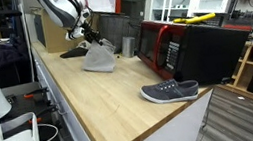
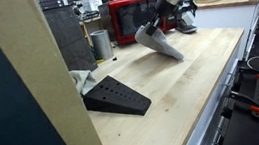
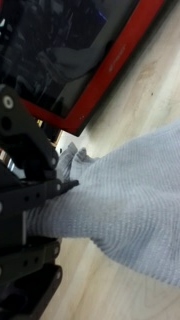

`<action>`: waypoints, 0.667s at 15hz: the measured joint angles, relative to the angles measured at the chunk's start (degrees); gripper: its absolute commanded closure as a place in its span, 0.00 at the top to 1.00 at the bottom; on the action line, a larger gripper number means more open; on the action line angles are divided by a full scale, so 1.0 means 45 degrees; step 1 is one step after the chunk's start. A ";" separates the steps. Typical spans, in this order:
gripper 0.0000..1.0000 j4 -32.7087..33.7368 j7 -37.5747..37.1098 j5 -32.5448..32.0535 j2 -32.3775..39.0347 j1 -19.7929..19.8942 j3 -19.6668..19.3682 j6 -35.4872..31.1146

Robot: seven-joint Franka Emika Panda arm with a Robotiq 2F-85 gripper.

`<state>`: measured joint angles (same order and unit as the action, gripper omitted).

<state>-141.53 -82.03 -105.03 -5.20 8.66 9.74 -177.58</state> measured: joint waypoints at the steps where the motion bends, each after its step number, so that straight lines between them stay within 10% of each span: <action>1: 0.04 -0.0007 -0.0628 -0.0335 -0.0177 -0.0005 -0.0102 0.0000; 10: 0.04 -0.0114 -0.2830 -0.1157 0.1154 -0.0171 -0.0309 0.0030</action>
<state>-142.04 -94.77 -110.24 0.00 7.90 8.35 -177.44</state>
